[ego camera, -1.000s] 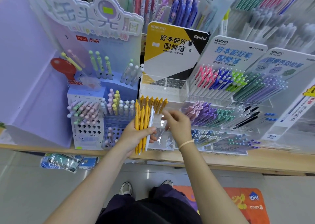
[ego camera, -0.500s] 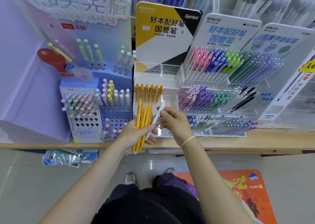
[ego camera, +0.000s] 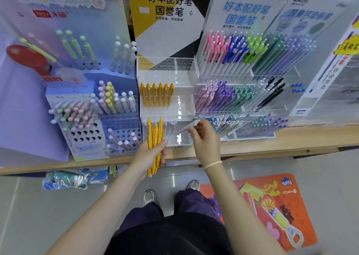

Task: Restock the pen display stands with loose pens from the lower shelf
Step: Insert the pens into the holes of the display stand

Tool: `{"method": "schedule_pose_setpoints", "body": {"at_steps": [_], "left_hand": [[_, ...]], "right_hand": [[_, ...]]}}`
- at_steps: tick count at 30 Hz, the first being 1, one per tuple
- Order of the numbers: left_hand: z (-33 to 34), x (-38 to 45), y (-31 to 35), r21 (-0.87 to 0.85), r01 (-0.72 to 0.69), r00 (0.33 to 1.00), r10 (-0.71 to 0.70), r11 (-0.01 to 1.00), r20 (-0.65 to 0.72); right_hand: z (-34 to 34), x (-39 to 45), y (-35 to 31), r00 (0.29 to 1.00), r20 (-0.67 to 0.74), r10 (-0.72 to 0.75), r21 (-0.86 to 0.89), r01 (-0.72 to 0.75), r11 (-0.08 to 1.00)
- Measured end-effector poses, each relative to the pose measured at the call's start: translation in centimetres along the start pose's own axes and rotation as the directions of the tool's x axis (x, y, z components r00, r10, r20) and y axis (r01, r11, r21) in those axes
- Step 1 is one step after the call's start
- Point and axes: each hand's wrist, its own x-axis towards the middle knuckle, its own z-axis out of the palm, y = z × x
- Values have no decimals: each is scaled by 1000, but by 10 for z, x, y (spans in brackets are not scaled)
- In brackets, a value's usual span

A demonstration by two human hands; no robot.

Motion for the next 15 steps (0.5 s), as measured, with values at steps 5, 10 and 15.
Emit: {"method": "schedule_pose_setpoints", "body": {"at_steps": [5, 10, 15], "left_hand": [[-5, 2, -3, 10, -18, 1000, 18, 1000, 19], [-7, 1, -4, -18, -30, 999, 31, 999, 29], [-5, -1, -4, -31, -31, 999, 32, 999, 33]], "right_hand": [[14, 2, 7, 994, -51, -99, -125, 92, 988], [21, 11, 11, 987, -65, -146, -209, 130, 969], [32, 17, 20, 998, 8, -55, -242, 56, 969]]}}
